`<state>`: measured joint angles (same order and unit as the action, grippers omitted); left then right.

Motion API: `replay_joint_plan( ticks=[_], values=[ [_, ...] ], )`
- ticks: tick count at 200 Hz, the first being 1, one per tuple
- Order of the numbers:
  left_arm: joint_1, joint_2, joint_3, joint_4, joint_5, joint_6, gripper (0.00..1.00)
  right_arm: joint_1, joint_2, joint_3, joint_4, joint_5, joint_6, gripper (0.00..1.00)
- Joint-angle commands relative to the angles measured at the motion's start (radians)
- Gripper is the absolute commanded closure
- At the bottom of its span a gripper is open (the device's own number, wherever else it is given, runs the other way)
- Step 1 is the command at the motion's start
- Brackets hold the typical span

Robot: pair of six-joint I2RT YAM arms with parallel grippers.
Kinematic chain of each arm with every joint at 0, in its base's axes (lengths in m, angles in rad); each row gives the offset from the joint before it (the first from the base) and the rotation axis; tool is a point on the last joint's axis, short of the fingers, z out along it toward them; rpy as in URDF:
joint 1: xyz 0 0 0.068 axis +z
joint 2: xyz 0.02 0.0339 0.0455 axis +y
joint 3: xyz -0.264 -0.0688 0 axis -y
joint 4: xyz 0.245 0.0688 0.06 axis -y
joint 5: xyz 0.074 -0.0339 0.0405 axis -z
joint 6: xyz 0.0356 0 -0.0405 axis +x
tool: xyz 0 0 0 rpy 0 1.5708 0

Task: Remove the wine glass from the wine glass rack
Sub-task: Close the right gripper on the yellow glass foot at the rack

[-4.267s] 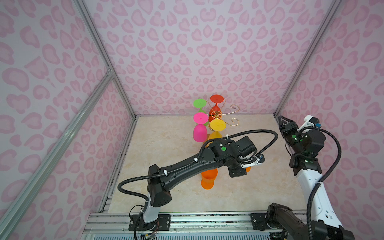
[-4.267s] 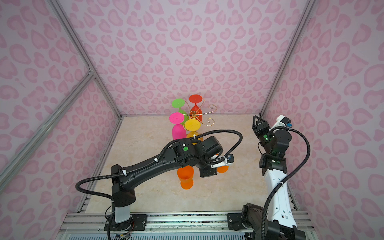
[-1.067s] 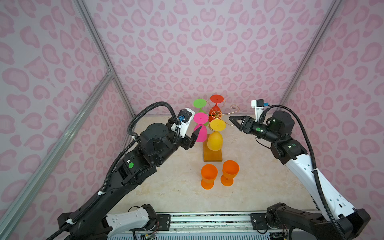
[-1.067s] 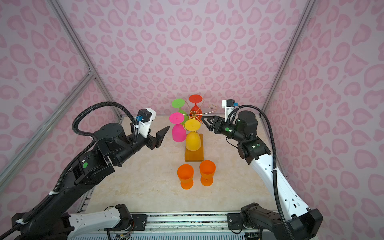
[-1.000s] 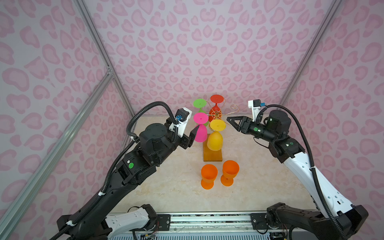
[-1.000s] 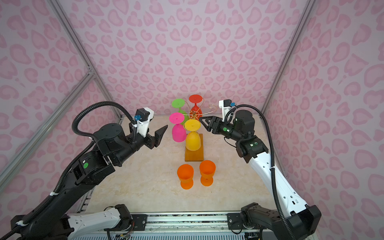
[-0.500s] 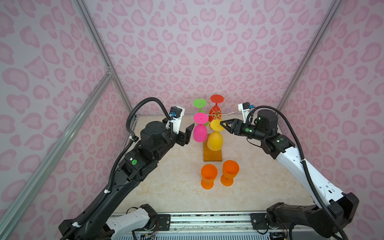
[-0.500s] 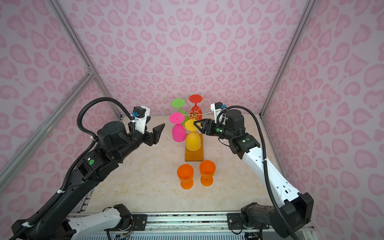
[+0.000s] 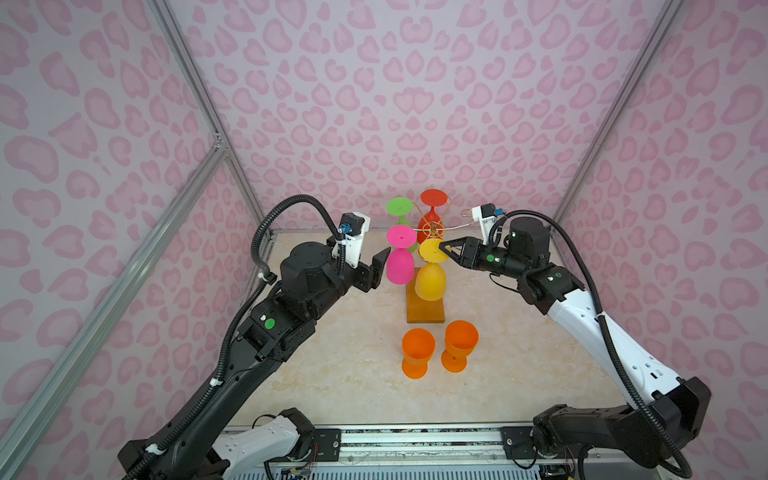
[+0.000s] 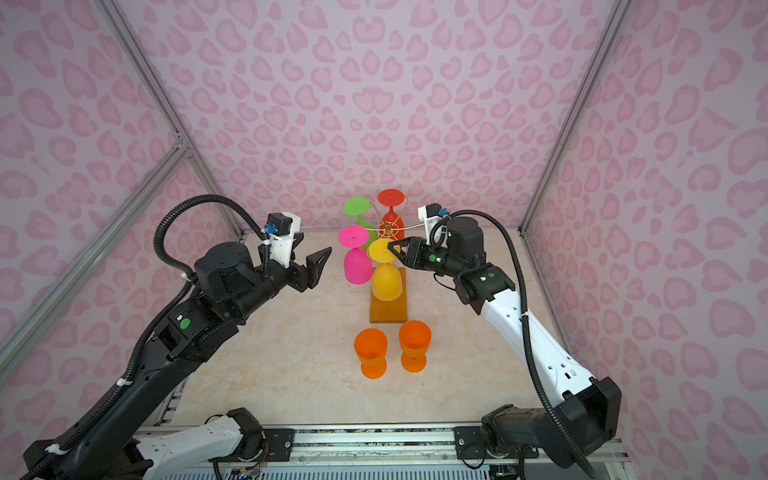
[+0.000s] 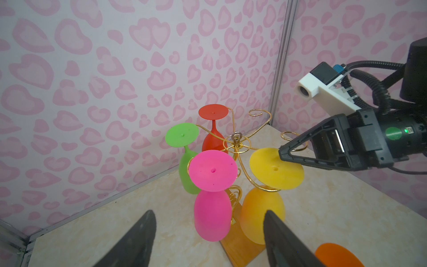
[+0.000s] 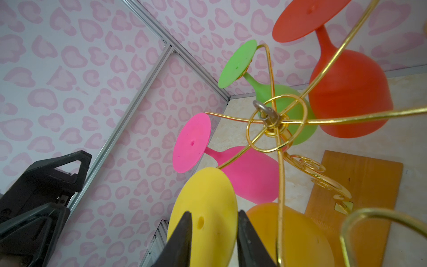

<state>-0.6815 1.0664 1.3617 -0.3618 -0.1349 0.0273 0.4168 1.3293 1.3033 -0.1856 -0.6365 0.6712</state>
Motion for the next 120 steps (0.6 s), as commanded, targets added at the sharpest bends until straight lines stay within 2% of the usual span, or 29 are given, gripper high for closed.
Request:
replay_joint_plan(
  ticks=[1, 81, 94, 120],
  values=[
    [0.002, -0.003, -0.006, 0.043, 0.008, -0.007, 0.25, 0.002, 0.004, -0.001, 0.017, -0.003, 0.014, 0.70],
    [0.007, -0.016, -0.010, 0.050, 0.009, -0.010, 0.26, 0.000, 0.019, -0.001, 0.067, -0.056, 0.067, 0.92],
    [0.007, -0.016, -0.010, 0.050, 0.011, -0.010, 0.26, -0.001, 0.021, -0.004, 0.085, -0.068, 0.081, 1.00],
    [0.008, -0.016, -0.038, 0.050, 0.015, -0.013, 0.26, -0.004, 0.025, -0.015, 0.132, -0.093, 0.122, 1.00]
  ],
)
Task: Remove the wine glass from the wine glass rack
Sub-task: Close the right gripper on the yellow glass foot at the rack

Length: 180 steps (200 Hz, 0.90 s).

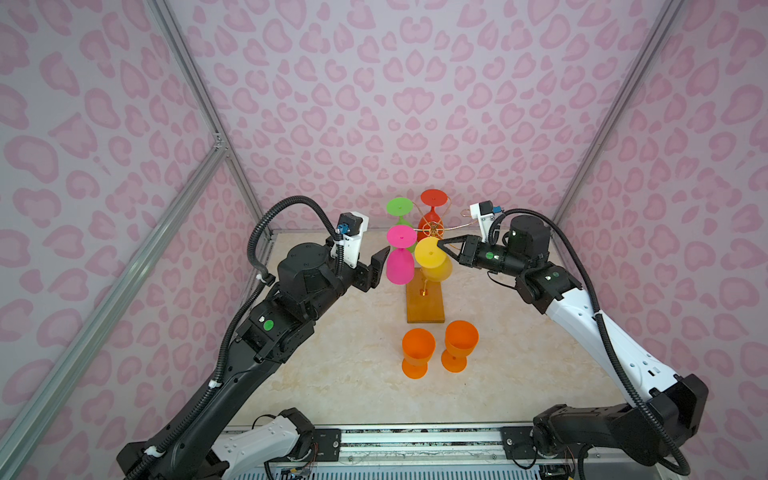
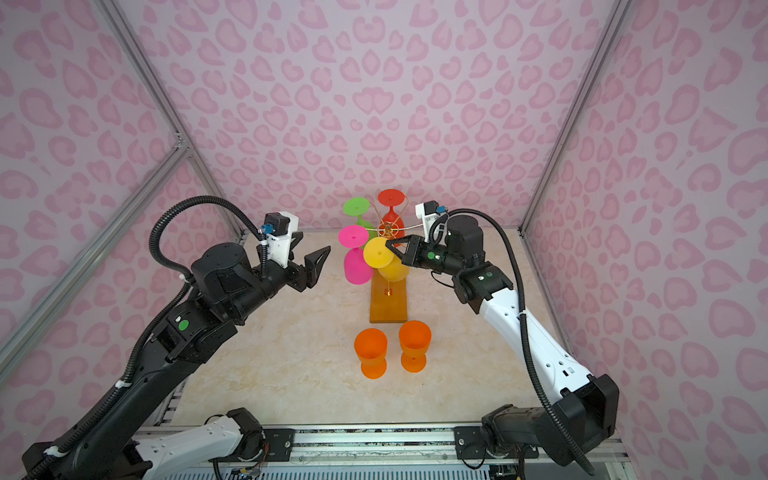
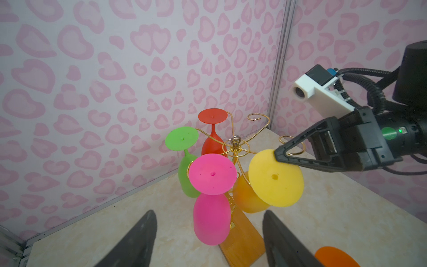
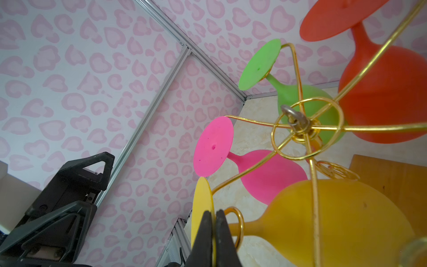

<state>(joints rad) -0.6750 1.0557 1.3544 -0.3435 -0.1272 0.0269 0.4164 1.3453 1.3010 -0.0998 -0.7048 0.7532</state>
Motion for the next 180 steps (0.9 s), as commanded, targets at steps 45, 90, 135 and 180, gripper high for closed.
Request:
replay_joint_plan(
  ticks=[45, 90, 135, 180],
  values=[
    [0.006, -0.003, -0.032, 0.028, 0.012, -0.012, 0.26, -0.019, -0.002, -0.014, 0.082, -0.049, 0.075, 1.00],
    [0.011, -0.005, -0.034, 0.026, 0.016, -0.012, 0.26, -0.056, -0.012, -0.052, 0.199, -0.106, 0.177, 1.00],
    [0.015, -0.008, -0.040, 0.026, 0.026, -0.015, 0.26, -0.062, -0.008, -0.075, 0.289, -0.152, 0.251, 1.00],
    [0.018, -0.016, -0.057, 0.030, 0.027, -0.013, 0.26, -0.060, -0.007, -0.072, 0.274, -0.149, 0.249, 1.00]
  ],
)
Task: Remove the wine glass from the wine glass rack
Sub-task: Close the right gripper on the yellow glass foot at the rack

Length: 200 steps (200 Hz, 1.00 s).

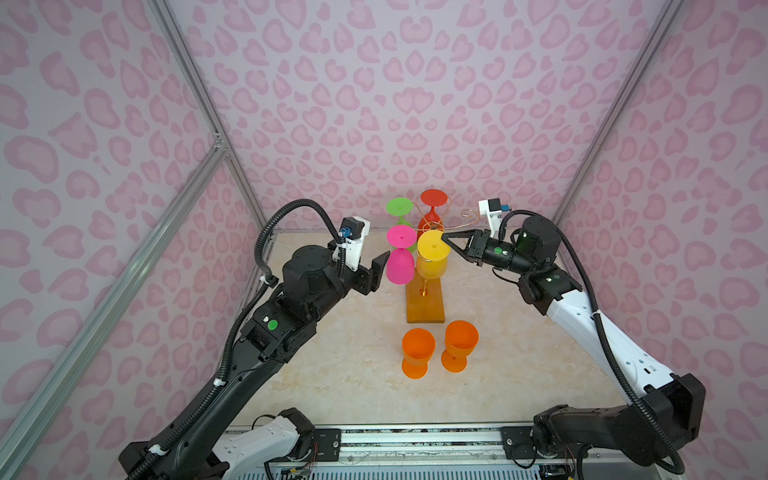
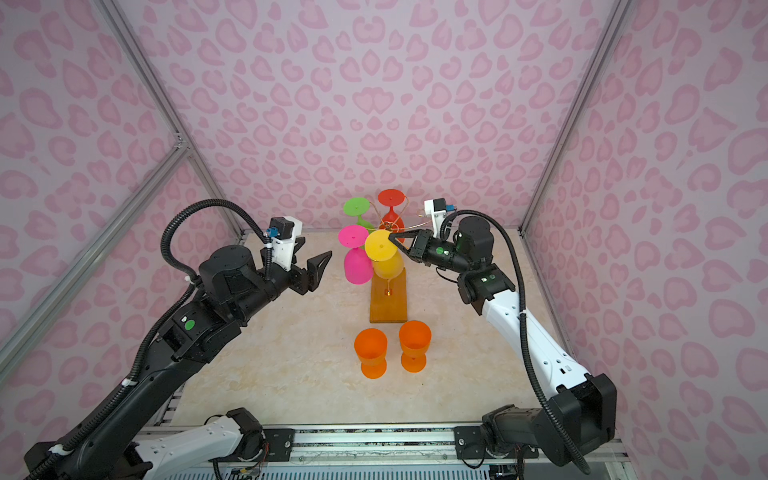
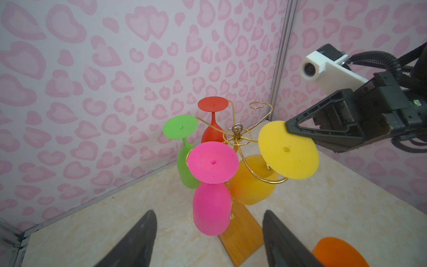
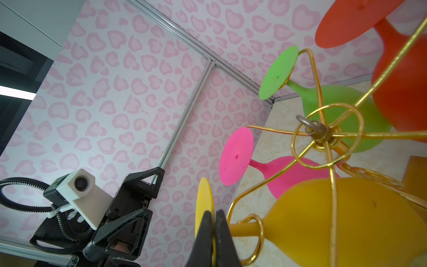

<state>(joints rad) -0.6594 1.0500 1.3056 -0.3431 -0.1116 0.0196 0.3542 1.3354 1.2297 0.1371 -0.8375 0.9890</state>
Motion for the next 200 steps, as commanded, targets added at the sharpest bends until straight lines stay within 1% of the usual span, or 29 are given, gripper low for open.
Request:
replay_joint_plan(
  ticks=[1, 62, 136, 200],
  values=[
    [0.003, -0.010, -0.008, 0.030, 0.012, -0.006, 0.26, 0.003, 0.002, 0.000, 0.037, -0.016, 0.011, 1.00],
    [0.007, -0.018, -0.022, 0.032, 0.012, -0.007, 0.26, 0.032, -0.003, 0.015, -0.040, -0.006, -0.041, 1.00],
    [0.011, -0.021, -0.030, 0.039, 0.024, -0.015, 0.26, 0.059, 0.019, 0.022, -0.033, 0.005, -0.036, 1.00],
    [0.014, -0.028, -0.043, 0.042, 0.026, -0.017, 0.27, 0.065, 0.070, 0.072, -0.052, 0.019, -0.032, 1.00]
  ],
)
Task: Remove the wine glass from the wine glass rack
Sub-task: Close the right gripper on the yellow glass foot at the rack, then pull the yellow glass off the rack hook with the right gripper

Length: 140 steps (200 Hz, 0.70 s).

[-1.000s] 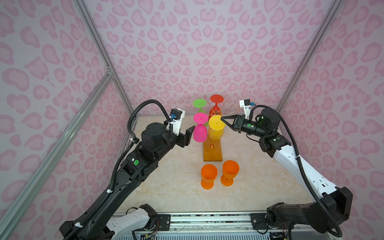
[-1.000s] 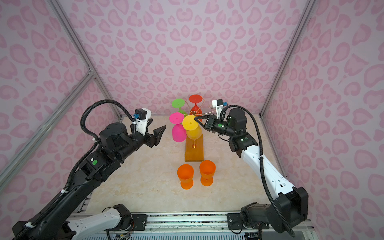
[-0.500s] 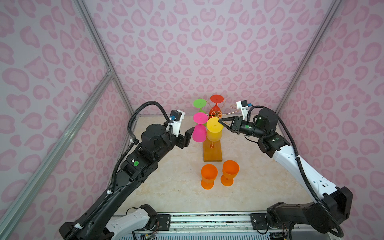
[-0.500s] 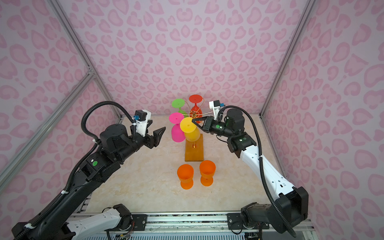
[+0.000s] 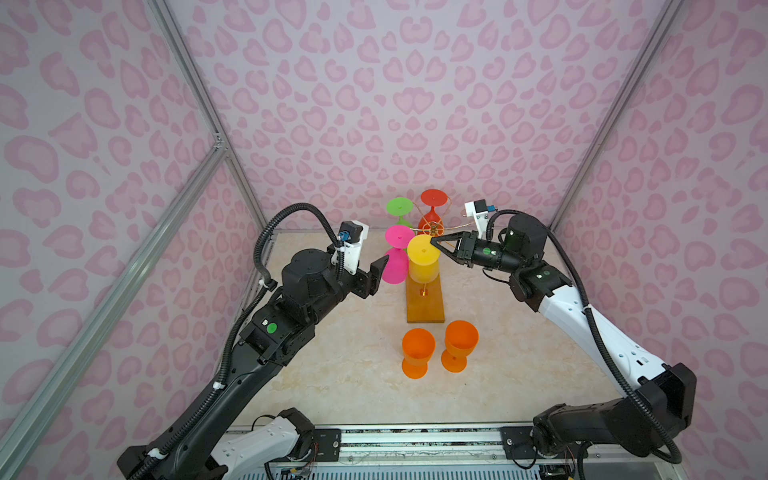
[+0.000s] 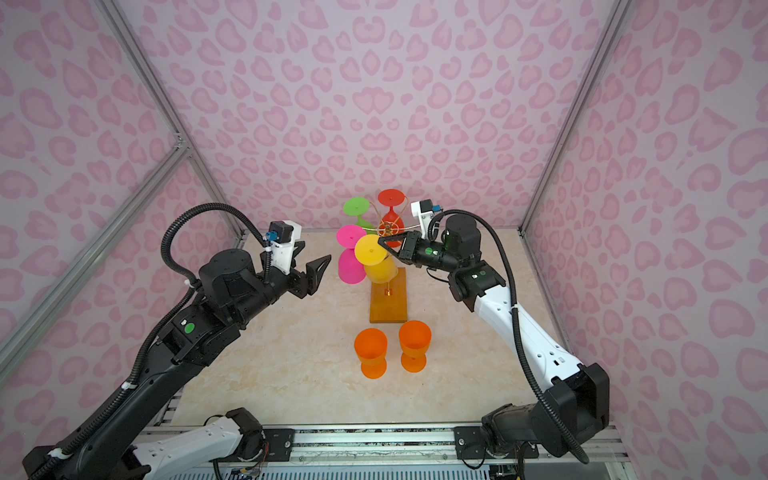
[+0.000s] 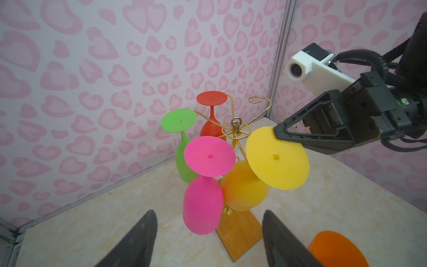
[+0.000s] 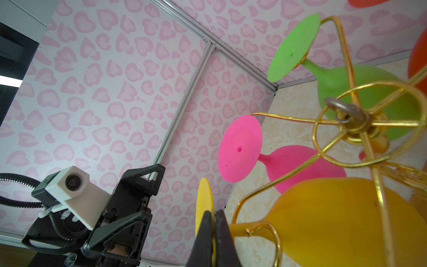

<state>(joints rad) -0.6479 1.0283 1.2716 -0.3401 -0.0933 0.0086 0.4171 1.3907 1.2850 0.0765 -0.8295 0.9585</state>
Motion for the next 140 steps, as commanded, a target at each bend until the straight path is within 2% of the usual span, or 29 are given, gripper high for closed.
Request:
replay_joint_plan(
  ticks=[1, 53, 140],
  values=[
    [0.002, -0.006, -0.008, 0.039, 0.008, -0.006, 0.27, 0.002, 0.016, 0.017, 0.008, 0.012, -0.002, 1.00],
    [0.004, -0.015, -0.019, 0.039, 0.012, -0.006, 0.27, -0.005, 0.039, 0.030, 0.009, 0.037, 0.012, 1.00],
    [0.007, -0.010, -0.018, 0.037, 0.026, -0.007, 0.27, -0.051, 0.013, -0.034, 0.115, 0.055, 0.116, 1.00]
  ],
)
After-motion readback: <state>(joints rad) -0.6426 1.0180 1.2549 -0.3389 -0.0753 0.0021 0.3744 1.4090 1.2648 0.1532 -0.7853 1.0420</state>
